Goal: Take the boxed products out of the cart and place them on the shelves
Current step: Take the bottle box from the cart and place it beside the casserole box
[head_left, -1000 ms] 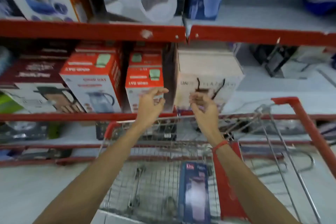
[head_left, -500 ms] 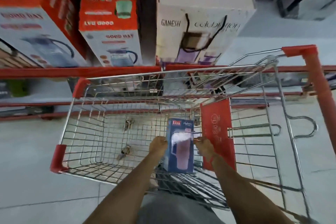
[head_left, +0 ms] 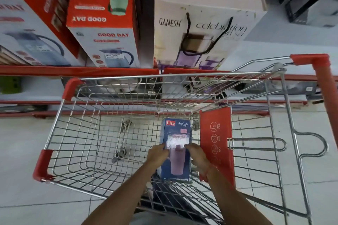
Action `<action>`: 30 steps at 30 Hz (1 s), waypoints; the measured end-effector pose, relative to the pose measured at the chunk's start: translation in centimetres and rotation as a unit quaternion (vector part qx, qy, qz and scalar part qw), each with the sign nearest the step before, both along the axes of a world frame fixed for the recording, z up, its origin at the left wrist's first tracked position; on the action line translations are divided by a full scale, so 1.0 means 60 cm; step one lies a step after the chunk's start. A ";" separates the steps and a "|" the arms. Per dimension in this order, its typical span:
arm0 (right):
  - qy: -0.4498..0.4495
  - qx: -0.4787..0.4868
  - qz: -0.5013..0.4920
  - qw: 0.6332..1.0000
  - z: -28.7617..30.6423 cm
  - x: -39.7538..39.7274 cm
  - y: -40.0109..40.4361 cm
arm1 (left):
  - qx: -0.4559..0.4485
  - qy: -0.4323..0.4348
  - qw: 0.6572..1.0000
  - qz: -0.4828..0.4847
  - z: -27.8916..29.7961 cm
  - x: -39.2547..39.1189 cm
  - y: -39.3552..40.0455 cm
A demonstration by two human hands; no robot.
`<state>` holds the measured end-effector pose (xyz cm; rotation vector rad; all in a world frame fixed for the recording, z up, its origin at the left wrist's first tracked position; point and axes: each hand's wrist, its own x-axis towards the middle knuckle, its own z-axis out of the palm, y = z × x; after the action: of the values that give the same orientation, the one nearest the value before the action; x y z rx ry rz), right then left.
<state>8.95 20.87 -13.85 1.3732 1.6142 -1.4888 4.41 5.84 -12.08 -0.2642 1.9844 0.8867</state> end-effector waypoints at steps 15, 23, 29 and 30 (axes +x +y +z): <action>0.354 0.019 -0.070 0.933 0.251 -0.021 -0.096 | 0.071 0.333 0.907 0.250 0.269 -0.013 -0.103; 0.528 0.087 -0.018 0.844 0.414 -0.078 -0.105 | 0.212 0.459 0.816 0.279 0.410 -0.041 -0.114; 0.621 0.153 0.017 0.768 0.537 -0.141 -0.075 | 0.290 0.527 0.756 0.257 0.507 -0.113 -0.089; 0.635 0.157 0.015 0.756 0.558 -0.155 -0.069 | 0.296 0.537 0.749 0.252 0.525 -0.129 -0.083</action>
<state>-0.35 16.75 19.65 0.2575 2.7090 -2.4194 -3.35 0.88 19.41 0.1579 2.4882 2.3693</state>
